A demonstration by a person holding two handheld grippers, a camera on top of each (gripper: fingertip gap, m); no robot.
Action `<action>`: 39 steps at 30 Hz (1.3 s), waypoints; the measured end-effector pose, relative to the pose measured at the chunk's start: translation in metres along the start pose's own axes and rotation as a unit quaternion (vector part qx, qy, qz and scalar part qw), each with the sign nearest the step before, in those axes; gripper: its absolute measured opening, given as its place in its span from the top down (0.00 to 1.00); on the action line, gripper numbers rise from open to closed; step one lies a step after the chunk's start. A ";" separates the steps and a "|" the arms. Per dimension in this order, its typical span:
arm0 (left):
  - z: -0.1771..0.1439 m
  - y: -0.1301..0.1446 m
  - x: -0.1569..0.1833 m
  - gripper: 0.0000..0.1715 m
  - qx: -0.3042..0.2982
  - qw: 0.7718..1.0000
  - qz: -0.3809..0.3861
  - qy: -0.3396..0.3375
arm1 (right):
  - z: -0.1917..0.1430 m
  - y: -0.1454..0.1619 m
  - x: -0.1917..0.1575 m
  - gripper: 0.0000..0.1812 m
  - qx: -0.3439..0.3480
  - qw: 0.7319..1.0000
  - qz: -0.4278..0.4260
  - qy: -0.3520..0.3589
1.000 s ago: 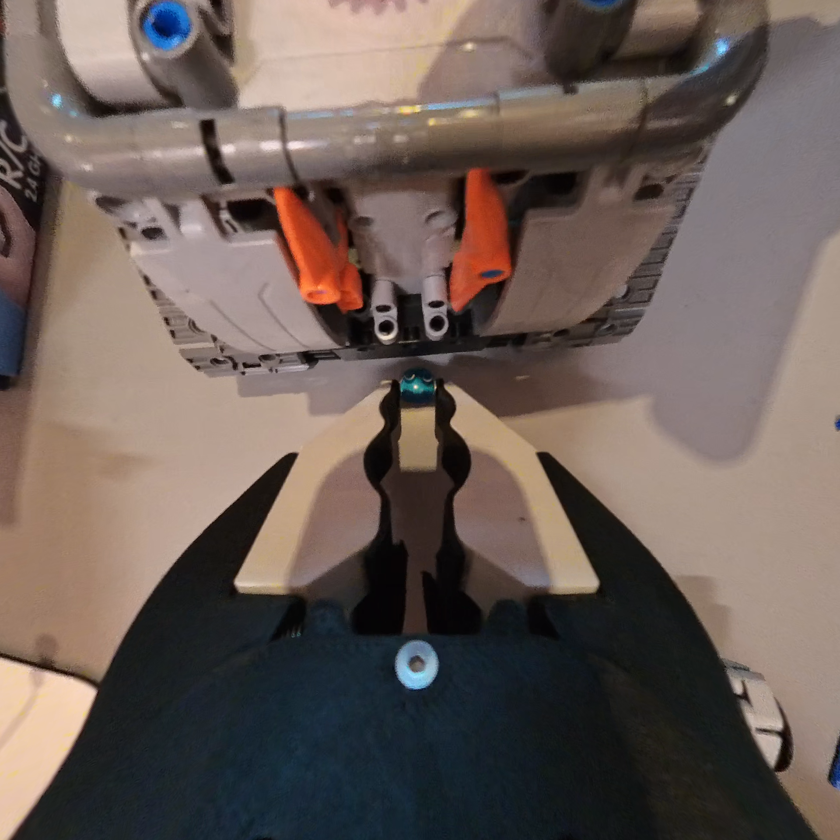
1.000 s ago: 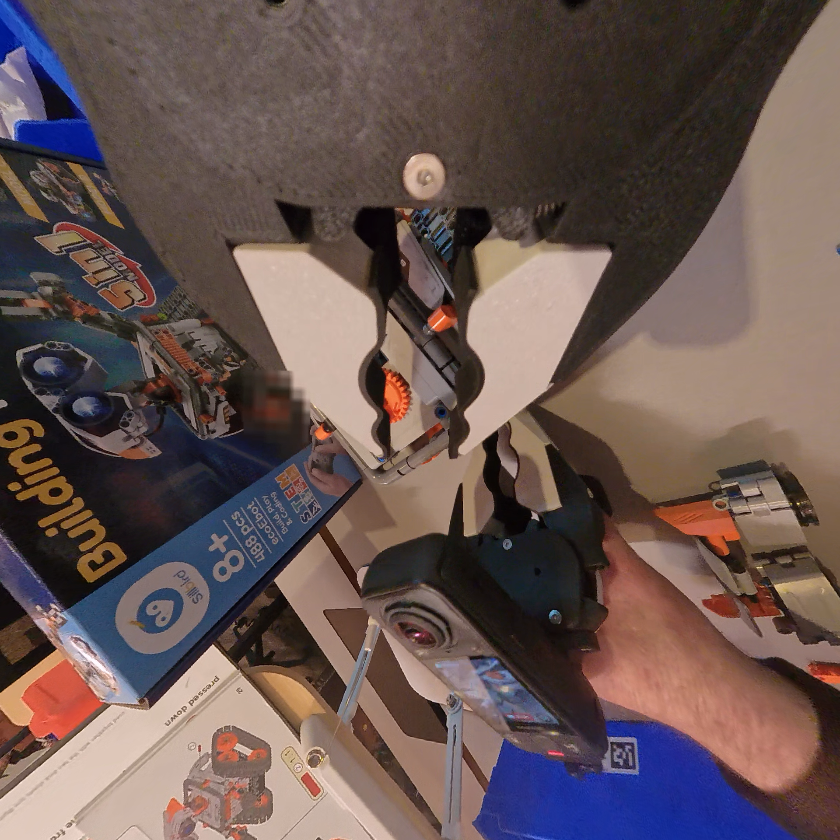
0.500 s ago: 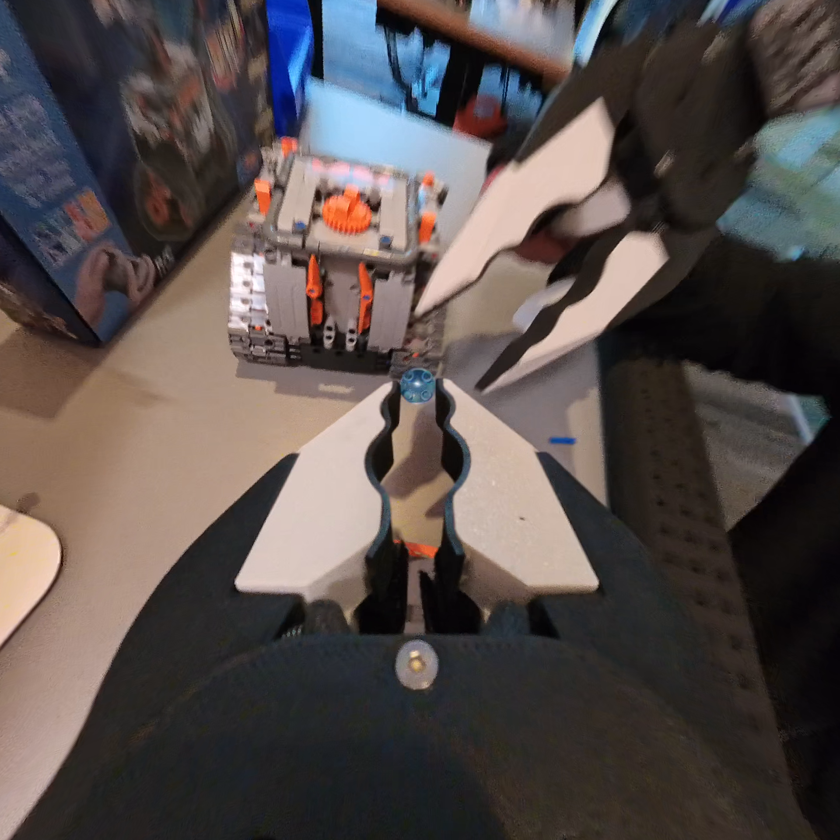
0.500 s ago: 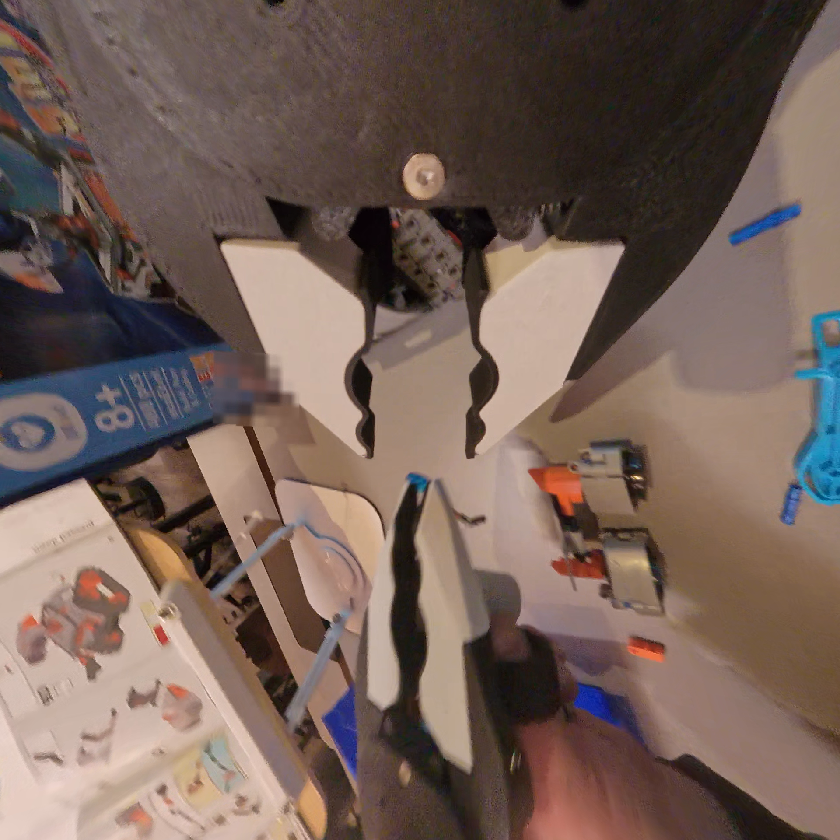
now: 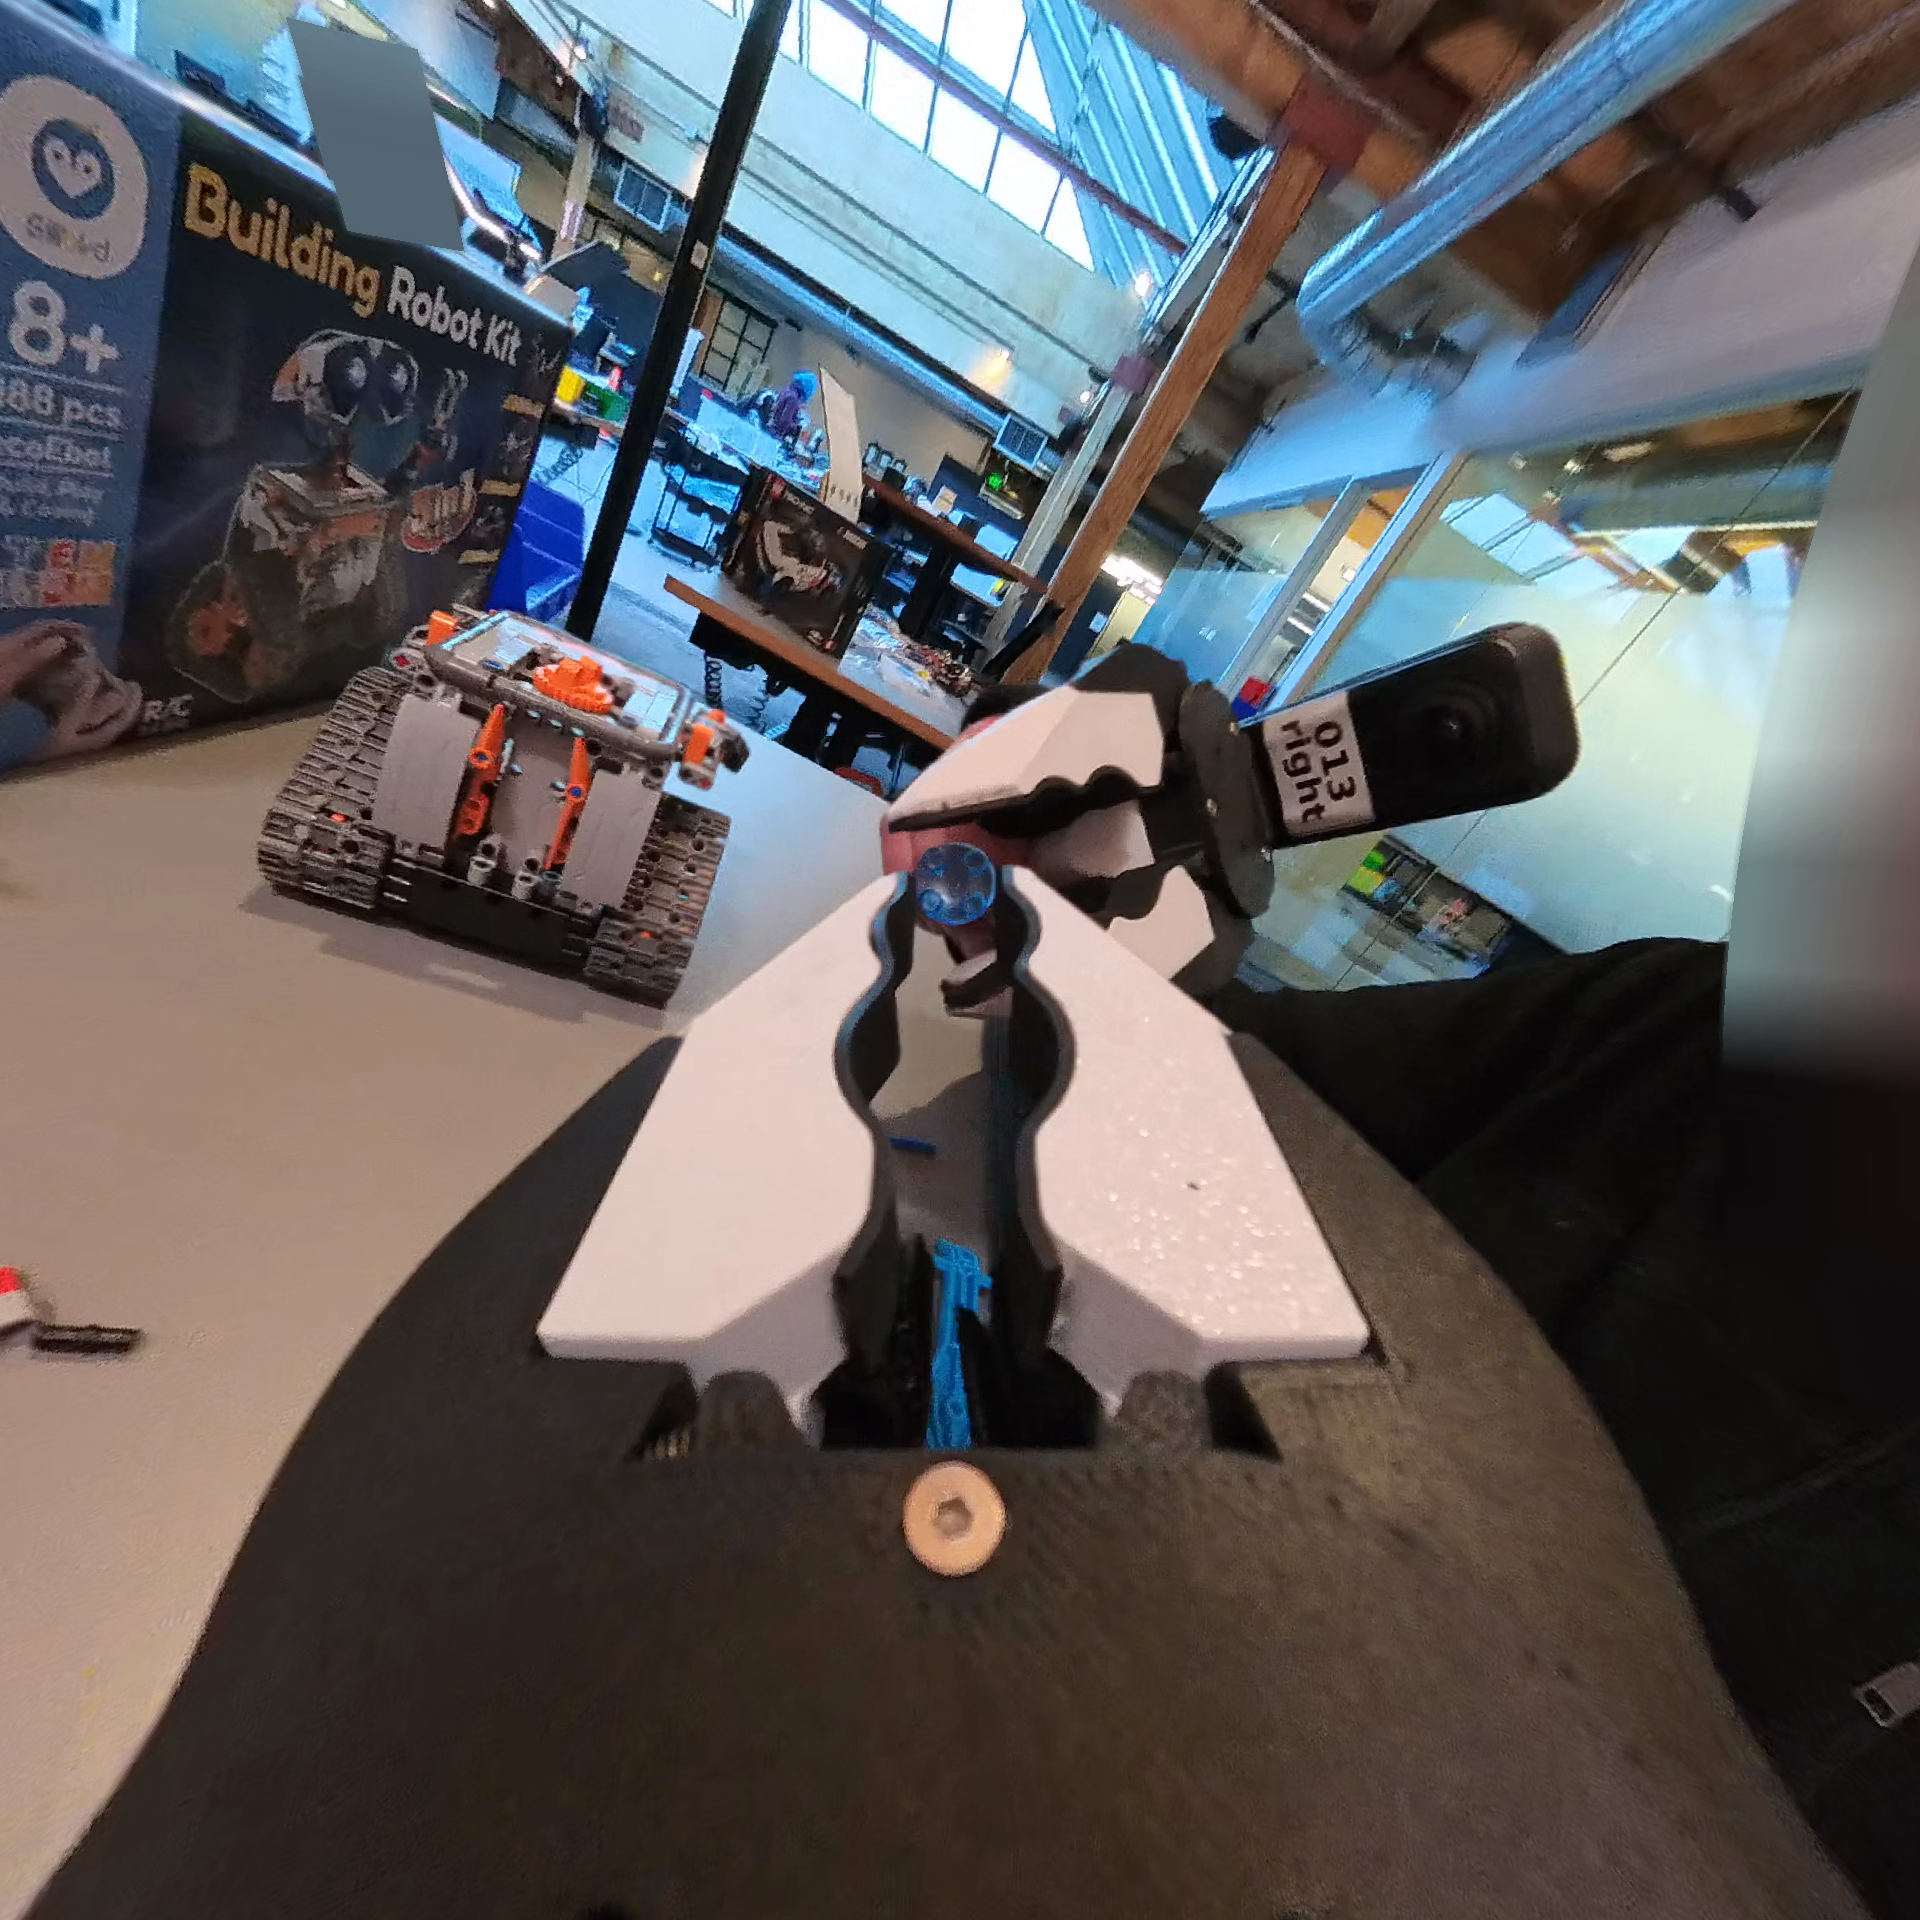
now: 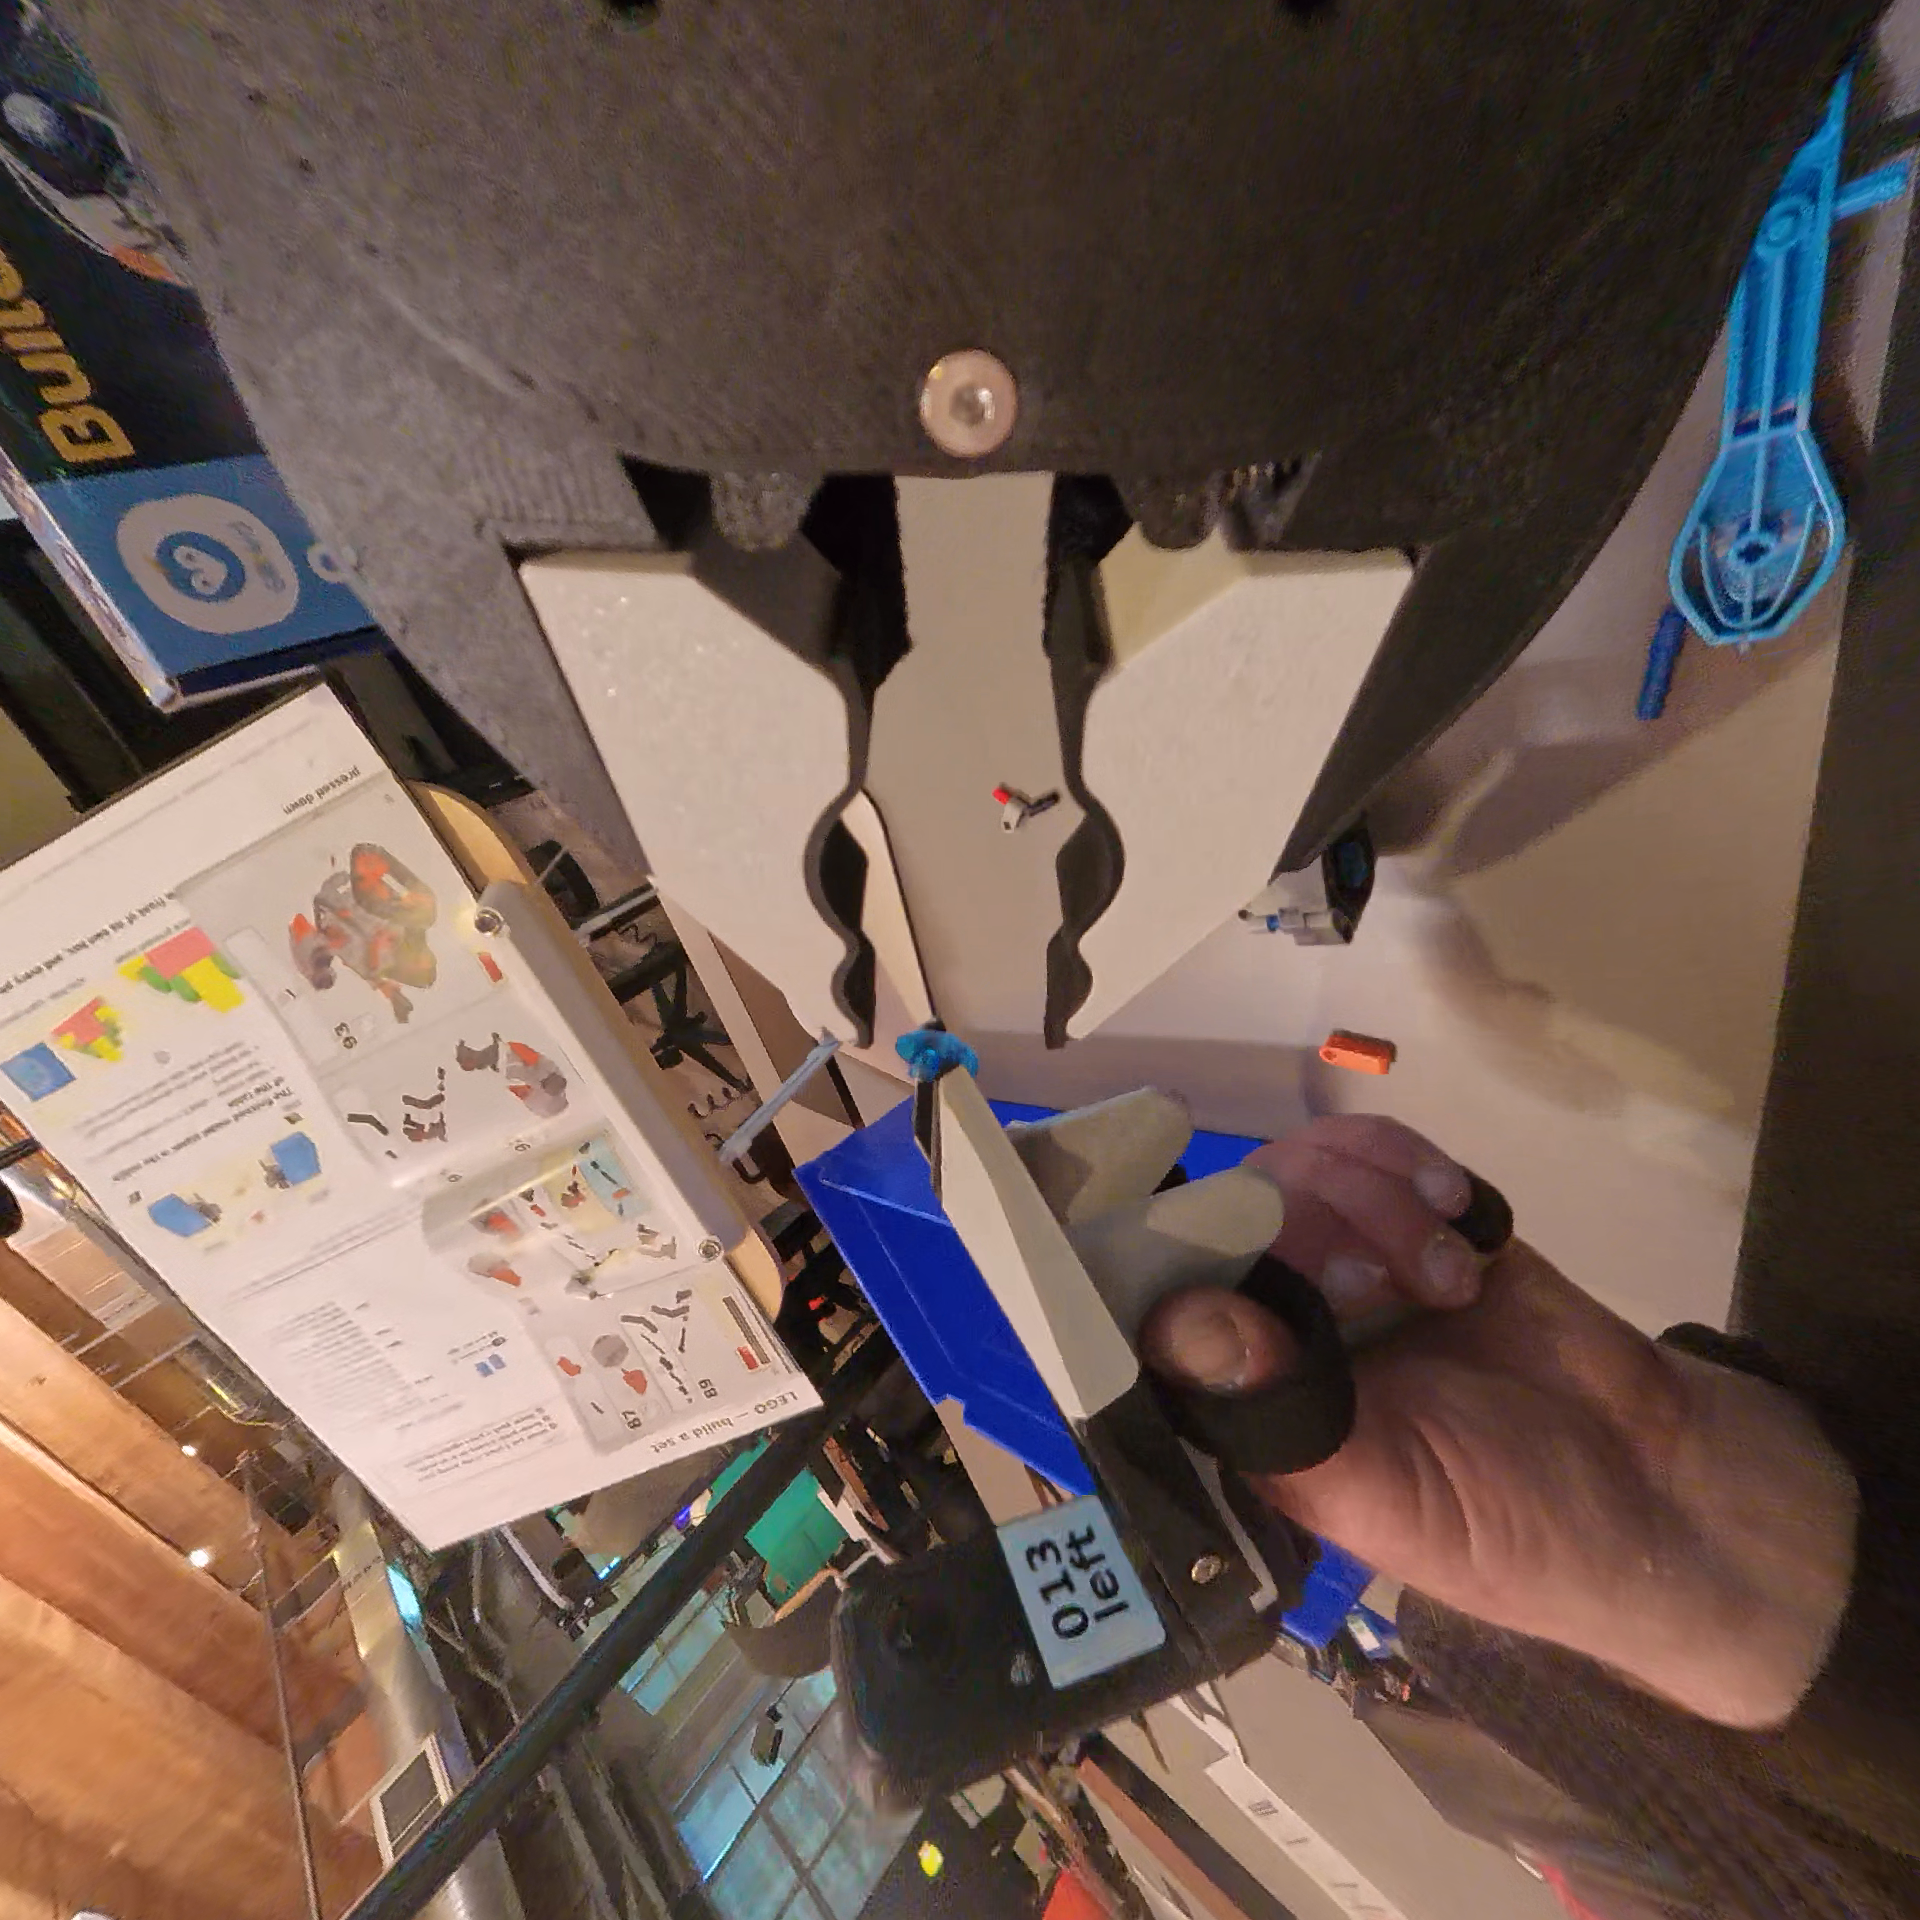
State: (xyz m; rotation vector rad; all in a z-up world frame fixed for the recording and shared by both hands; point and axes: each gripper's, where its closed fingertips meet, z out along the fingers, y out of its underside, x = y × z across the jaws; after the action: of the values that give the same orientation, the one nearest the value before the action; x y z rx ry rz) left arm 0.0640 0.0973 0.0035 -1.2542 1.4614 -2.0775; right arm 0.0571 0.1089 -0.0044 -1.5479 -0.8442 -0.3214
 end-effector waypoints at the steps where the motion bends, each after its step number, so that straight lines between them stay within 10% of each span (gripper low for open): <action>1: 0.000 0.002 0.001 0.93 0.002 1.000 -0.005 0.005 | 0.001 -0.002 -0.002 0.84 0.004 1.000 -0.001 -0.001; 15: -0.026 0.011 -0.002 0.88 -0.003 0.998 0.028 -0.063 | -0.014 0.035 -0.016 0.93 -0.070 0.991 0.032 -0.107; 22: -0.149 0.011 -0.023 0.87 -0.113 0.890 0.258 -0.358 | -0.051 0.116 -0.058 0.93 -0.261 0.926 0.028 -0.271; 27: -0.235 0.004 -0.033 0.84 -0.154 0.821 0.262 -0.484 | -0.057 0.150 -0.088 0.93 -0.339 0.879 0.030 -0.333; 34: -0.298 -0.010 -0.044 0.84 -0.165 0.791 0.227 -0.544 | -0.049 0.154 -0.107 0.91 -0.339 0.863 0.053 -0.370; 39: -0.290 0.021 -0.067 0.82 -0.223 0.814 0.177 -0.506 | -0.045 0.150 -0.105 0.86 -0.302 0.871 0.071 -0.381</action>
State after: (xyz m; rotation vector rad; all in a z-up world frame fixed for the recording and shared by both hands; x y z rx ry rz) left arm -0.1319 0.3080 -0.0754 -1.6757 1.4476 -0.5725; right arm 0.0973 0.0399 -0.1753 -2.3783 -1.3004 0.1904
